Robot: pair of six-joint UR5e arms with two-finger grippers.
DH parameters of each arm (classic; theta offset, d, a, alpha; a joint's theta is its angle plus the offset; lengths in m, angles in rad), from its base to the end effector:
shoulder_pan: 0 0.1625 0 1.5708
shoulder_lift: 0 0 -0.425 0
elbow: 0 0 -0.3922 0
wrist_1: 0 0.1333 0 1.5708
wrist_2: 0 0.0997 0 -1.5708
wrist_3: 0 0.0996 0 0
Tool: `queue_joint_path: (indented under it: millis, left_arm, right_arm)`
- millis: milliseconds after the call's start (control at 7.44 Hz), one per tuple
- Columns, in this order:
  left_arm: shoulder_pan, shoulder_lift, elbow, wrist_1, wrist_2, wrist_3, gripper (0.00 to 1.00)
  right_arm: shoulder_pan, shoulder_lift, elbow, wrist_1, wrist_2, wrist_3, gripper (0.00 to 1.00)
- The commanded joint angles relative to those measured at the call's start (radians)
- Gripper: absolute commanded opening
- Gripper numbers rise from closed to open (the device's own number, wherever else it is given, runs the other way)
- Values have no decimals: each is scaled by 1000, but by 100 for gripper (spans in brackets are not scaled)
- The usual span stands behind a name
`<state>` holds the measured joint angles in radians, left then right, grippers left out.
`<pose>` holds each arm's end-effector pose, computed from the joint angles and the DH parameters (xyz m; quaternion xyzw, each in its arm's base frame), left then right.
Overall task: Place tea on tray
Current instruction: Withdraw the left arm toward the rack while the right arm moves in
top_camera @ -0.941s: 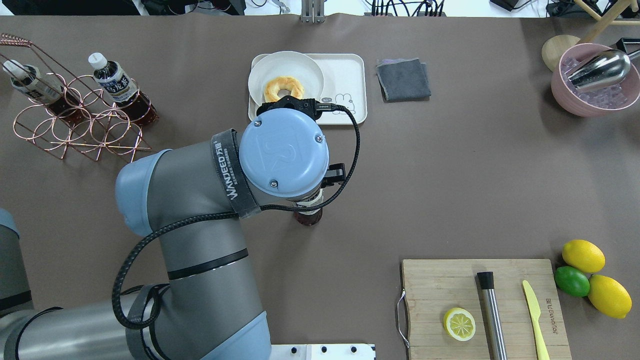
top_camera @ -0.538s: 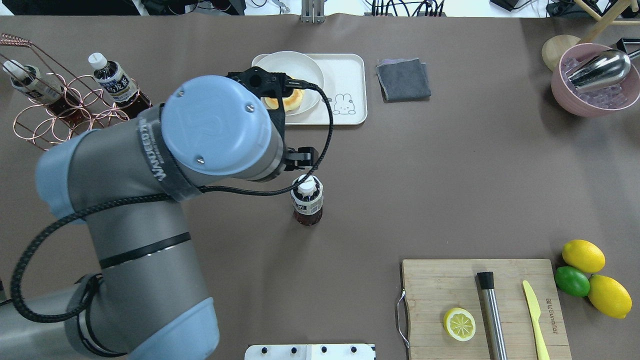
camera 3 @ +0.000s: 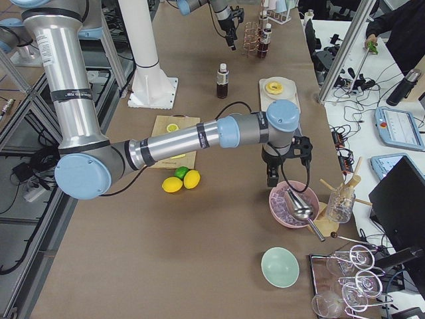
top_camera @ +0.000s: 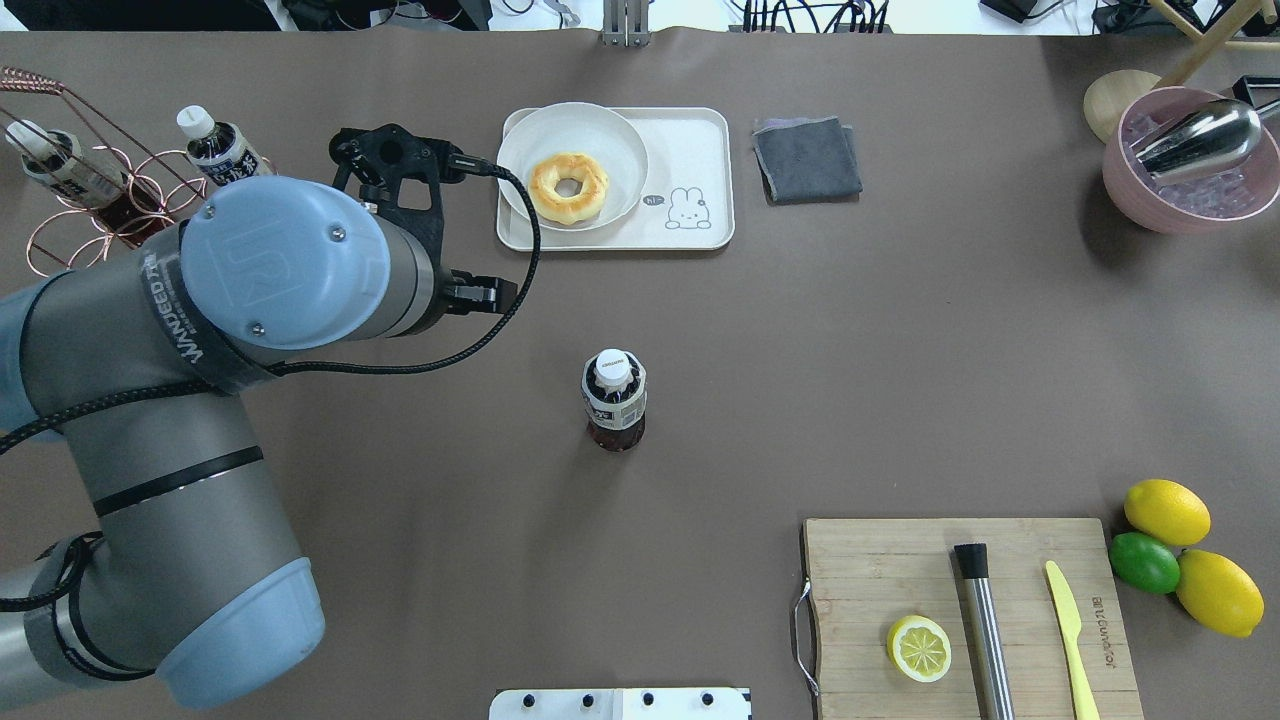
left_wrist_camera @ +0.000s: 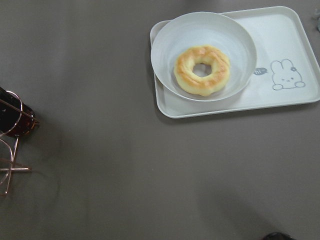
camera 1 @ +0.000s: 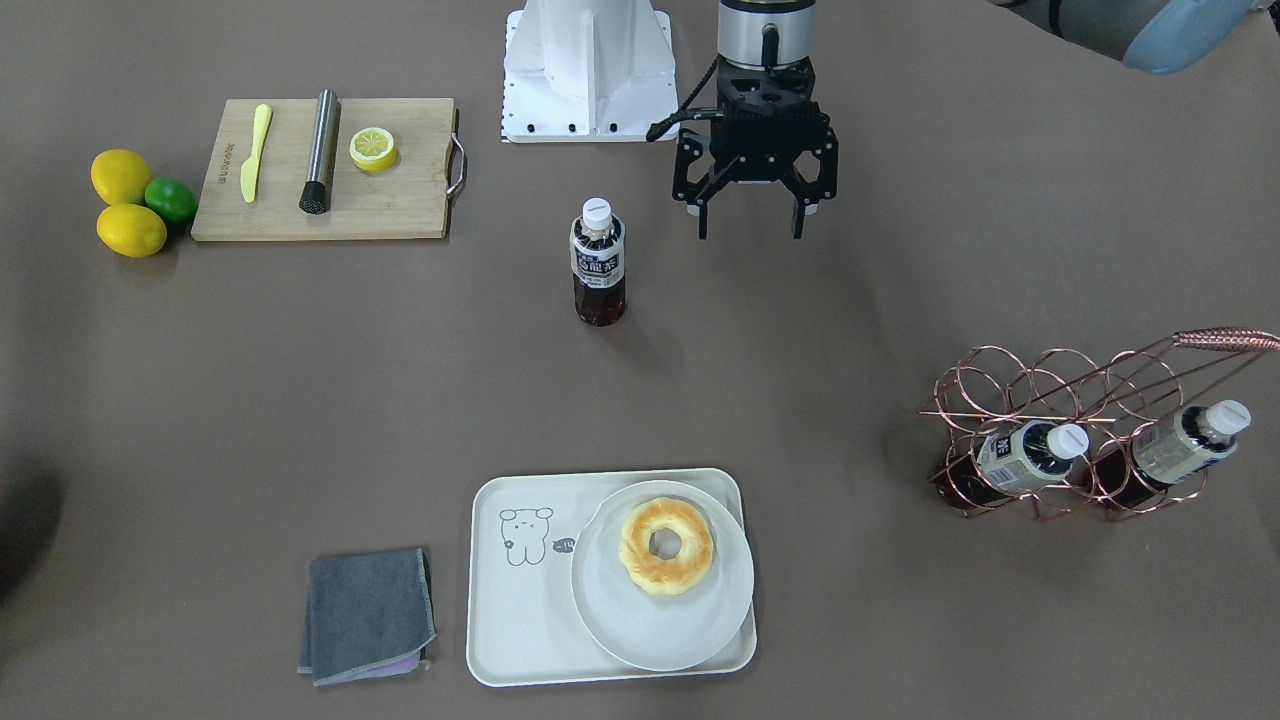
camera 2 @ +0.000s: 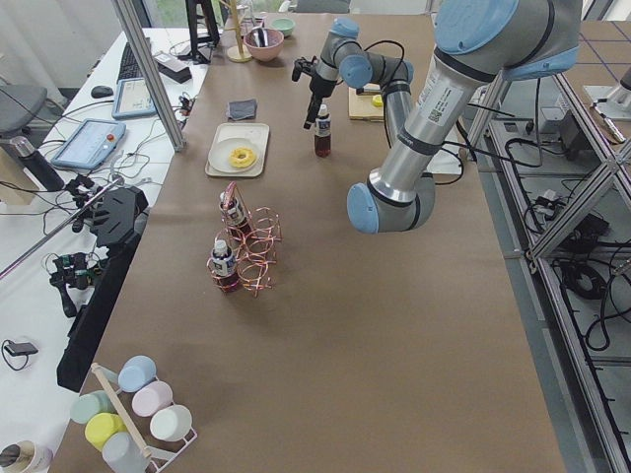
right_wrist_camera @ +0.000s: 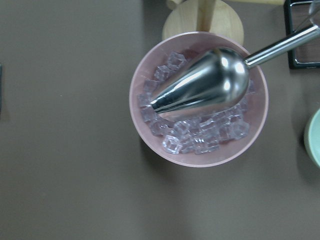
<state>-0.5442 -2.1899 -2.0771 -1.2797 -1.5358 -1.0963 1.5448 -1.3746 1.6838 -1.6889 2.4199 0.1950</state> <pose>0.4051 -0.4050 0.1477 0.2115 0.3459 -0.0389 0.9133 0.0438 -0.5682 0.5057 0.0412 -0.4171 0.0374 0.9071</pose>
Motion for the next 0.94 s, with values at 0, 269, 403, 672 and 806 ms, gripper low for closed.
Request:
queue_joint_path:
  millis: [0,269,403,672,806]
  left_arm:
    - [-55,107,-4,-99,19,1,98]
    - [-158,218,-29,-99,-112,25,98]
    - [-205,319,-75,-98,-154,177,98]
    - [-369,500,-133,-98,-255,428,98]
    - [-446,597,-156,-101,-304,590,98]
  right_arm:
    - [-105,77,57,-2,-1,157,100]
    - [-201,149,103,0,-1,294,100]
    - [-241,198,106,-2,-2,337,100]
    - [-317,229,172,-18,-4,406,100]
    - [-360,286,195,-100,-11,463,100]
